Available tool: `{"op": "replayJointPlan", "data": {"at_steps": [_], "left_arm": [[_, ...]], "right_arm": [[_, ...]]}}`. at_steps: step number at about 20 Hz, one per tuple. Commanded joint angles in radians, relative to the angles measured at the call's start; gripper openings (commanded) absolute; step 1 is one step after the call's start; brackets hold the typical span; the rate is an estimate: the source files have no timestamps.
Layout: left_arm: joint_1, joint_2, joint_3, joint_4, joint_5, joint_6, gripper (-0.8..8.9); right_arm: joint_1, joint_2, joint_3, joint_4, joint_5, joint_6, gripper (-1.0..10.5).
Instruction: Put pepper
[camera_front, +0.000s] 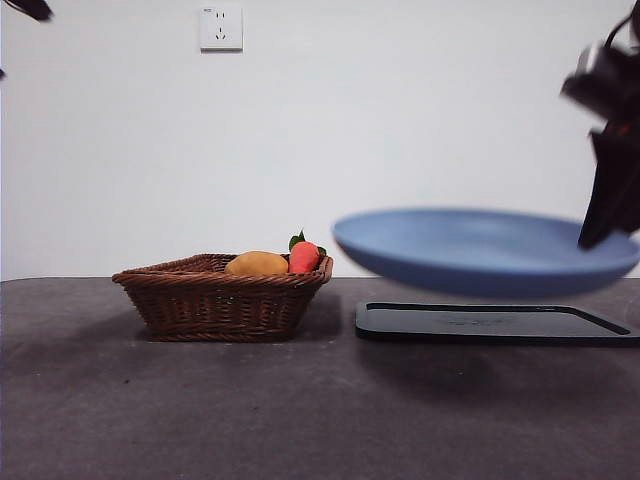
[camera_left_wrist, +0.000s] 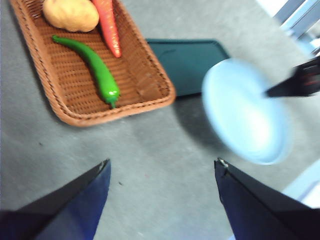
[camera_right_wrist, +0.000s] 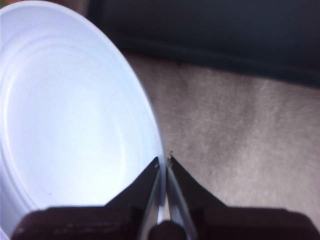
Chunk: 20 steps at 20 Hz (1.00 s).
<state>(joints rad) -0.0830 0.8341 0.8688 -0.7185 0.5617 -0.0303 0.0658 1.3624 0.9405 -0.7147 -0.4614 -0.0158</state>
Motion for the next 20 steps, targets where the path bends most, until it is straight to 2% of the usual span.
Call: {"op": "replayJointPlan", "data": {"at_steps": [1,7,12,17,20], "left_arm": [[-0.066,0.101,0.077,0.042,-0.098,-0.025,3.61],[-0.222,0.472,0.339,0.075,-0.319,-0.029,3.61],[-0.293,0.783,0.569,0.07,-0.445,-0.029,3.54],[-0.323,1.015,0.715,0.063,-0.489,-0.029,3.35],[-0.324,1.094,0.74,0.069,-0.5,-0.03,3.35]], "right_arm": [[-0.021,-0.08,0.014,-0.022,-0.004,0.018,0.0],[-0.108,-0.269,0.014,-0.048,-0.005,0.053,0.0],[-0.132,-0.36,0.014,-0.051,-0.005,0.08,0.0],[-0.132,-0.391,0.014,-0.051,-0.004,0.095,0.0],[-0.132,-0.39,0.014,-0.051,-0.004,0.095,0.0]]}}
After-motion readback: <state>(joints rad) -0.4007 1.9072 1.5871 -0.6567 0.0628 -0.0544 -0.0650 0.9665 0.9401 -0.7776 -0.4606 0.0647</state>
